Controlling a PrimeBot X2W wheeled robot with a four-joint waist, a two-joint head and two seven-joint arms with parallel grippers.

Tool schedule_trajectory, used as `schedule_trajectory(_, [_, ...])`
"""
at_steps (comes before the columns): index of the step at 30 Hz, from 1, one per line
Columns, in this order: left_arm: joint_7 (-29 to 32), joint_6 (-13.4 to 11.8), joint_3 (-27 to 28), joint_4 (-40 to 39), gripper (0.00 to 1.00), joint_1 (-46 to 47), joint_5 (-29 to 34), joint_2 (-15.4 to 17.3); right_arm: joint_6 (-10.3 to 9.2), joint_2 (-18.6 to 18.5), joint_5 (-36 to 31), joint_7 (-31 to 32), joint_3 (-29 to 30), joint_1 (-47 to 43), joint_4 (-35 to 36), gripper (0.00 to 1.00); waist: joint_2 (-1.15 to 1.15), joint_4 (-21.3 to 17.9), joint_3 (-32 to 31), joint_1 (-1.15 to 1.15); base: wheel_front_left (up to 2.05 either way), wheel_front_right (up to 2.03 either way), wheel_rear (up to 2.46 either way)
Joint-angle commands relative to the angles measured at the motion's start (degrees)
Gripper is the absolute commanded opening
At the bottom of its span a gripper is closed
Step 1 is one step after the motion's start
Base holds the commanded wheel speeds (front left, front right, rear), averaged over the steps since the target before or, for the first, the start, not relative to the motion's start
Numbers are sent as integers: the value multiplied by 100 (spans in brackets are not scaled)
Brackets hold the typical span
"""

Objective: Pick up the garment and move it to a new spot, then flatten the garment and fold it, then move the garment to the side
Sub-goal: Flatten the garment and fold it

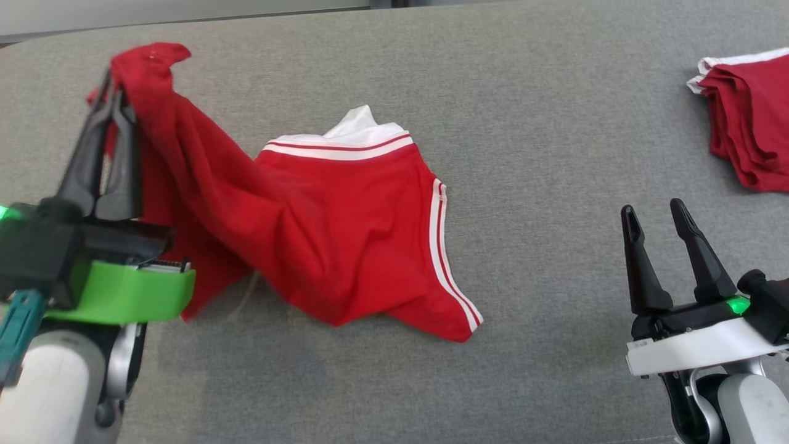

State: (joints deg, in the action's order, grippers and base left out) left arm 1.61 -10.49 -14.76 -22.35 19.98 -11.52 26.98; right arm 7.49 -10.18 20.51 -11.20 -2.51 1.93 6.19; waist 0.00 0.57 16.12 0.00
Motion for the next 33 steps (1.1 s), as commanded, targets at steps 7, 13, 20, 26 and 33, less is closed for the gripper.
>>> schedule_trajectory(7, [-16,343,-262,1959,0,398,-619,-471,1,-5,98,-119,-149,255,-138,100,0,-422,319,0,0,0,0])
schedule_trajectory(13, [-443,443,-332,3283,71,472,-917,-908,1,-51,123,-188,-153,308,-270,100,0,-540,395,0,0,0,0])
schedule_trajectory(20, [-1322,177,-128,3545,100,18,-1121,-1317,1,-146,-3,-138,-133,192,-188,100,0,-350,308,0,0,0,0])
schedule_trajectory(26, [-1643,-147,108,3030,100,-532,-906,-1423,0,-227,-101,21,-118,30,-23,100,0,-78,110,0,0,0,0])
schedule_trajectory(33, [-1682,-294,227,2431,100,-1255,-626,-1437,0,-198,-168,232,-98,-190,134,100,0,74,-188,0,0,0,0])
